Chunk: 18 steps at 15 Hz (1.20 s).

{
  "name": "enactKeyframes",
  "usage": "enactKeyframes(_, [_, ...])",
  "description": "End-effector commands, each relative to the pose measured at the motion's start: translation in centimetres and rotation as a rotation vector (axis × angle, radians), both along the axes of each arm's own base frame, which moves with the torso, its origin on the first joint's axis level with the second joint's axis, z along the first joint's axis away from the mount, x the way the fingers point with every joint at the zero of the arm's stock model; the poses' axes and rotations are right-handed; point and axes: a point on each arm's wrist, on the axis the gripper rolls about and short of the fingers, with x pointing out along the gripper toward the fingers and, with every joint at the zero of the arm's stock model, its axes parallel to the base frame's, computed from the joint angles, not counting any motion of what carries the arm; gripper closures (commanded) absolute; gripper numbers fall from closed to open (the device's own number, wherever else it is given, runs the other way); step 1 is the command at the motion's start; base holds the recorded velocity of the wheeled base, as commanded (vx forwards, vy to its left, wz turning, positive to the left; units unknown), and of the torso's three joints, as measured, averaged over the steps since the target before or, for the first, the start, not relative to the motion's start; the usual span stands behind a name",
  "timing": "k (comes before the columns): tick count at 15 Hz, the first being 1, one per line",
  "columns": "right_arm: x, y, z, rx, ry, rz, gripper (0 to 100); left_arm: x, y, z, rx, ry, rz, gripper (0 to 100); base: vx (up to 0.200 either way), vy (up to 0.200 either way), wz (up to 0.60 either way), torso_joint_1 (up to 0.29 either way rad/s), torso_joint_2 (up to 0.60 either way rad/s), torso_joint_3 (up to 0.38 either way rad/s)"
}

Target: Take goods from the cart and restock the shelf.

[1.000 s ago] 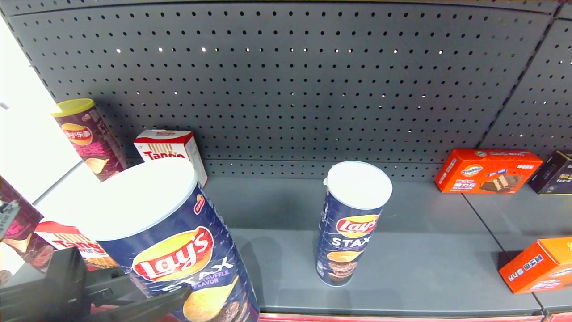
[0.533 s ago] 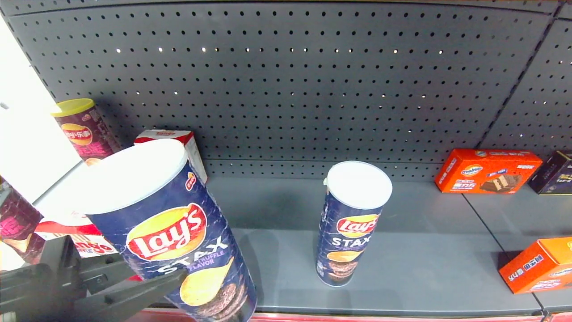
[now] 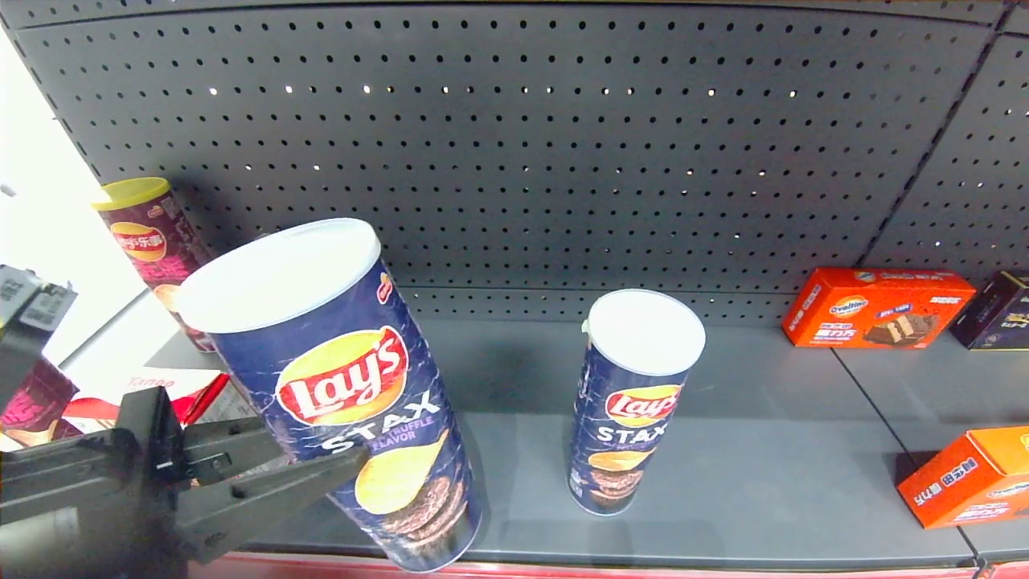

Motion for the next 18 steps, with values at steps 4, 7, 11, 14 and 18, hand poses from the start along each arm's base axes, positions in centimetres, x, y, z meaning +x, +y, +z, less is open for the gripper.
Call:
enactKeyframes(4, [0.0, 0.0, 0.0, 0.0, 0.002, 0.001, 0, 3.2, -1.7, 0.0, 0.031, 0.026, 0.008, 100, 0.0, 0.0, 0.0, 0.0, 0.0, 0.0])
enactKeyframes(7, [0.0, 0.0, 0.0, 0.0, 0.002, 0.001, 0, 6.0, -3.1, -0.4, 0.09, 0.017, 0.007, 100, 0.0, 0.0, 0.0, 0.0, 0.0, 0.0])
enactKeyframes(11, [0.0, 0.0, 0.0, 0.0, 0.002, 0.001, 0, 10.4, -4.7, 0.2, 0.126, -0.029, 0.025, 100, 0.0, 0.0, 0.0, 0.0, 0.0, 0.0])
enactKeyframes(14, [0.0, 0.0, 0.0, 0.0, 0.002, 0.001, 0, 13.1, -5.8, 0.3, 0.137, -0.045, 0.032, 100, 0.0, 0.0, 0.0, 0.0, 0.0, 0.0])
enactKeyframes(18, [0.0, 0.0, 0.0, 0.0, 0.002, 0.001, 0, 16.2, -6.8, -0.7, 0.163, -0.087, 0.041, 100, 0.0, 0.0, 0.0, 0.0, 0.0, 0.0])
